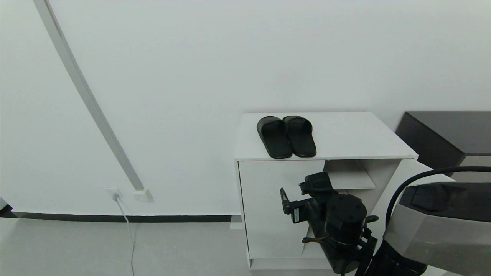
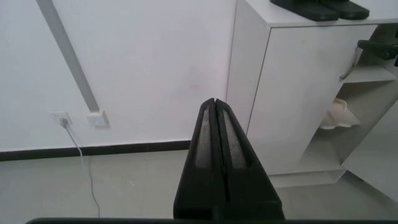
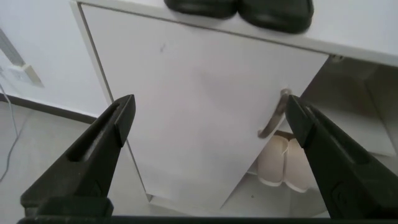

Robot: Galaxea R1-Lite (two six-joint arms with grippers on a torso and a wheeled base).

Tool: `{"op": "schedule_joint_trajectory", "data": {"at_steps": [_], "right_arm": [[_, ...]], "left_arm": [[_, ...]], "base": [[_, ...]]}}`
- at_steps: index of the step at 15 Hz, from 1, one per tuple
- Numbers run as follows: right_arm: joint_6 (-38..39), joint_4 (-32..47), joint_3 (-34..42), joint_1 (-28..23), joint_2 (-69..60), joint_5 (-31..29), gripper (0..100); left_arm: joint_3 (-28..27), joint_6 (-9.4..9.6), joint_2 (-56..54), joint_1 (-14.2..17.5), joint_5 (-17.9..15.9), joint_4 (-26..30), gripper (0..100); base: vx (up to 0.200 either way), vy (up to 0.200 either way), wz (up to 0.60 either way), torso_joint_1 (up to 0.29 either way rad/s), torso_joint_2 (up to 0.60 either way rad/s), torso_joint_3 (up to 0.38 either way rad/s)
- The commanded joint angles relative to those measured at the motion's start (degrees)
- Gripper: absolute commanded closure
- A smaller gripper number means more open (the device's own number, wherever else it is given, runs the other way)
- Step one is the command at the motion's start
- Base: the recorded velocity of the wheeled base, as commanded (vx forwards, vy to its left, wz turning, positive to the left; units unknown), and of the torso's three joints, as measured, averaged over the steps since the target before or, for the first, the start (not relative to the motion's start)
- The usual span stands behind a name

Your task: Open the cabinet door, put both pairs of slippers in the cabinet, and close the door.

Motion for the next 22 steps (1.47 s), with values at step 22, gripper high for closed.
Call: {"op": "schedule_joint_trajectory", "data": {"at_steps": [22], "right_arm": [[15.87, 54.04, -33.41, -4.62, -7.91, 2.06, 0]], "left_arm": [[0.00, 0.26, 0.09, 0.01, -0.11, 0.08, 100]], "base": [[0.027, 0.000, 0.00, 0.063, -0.14, -0.074]]}}
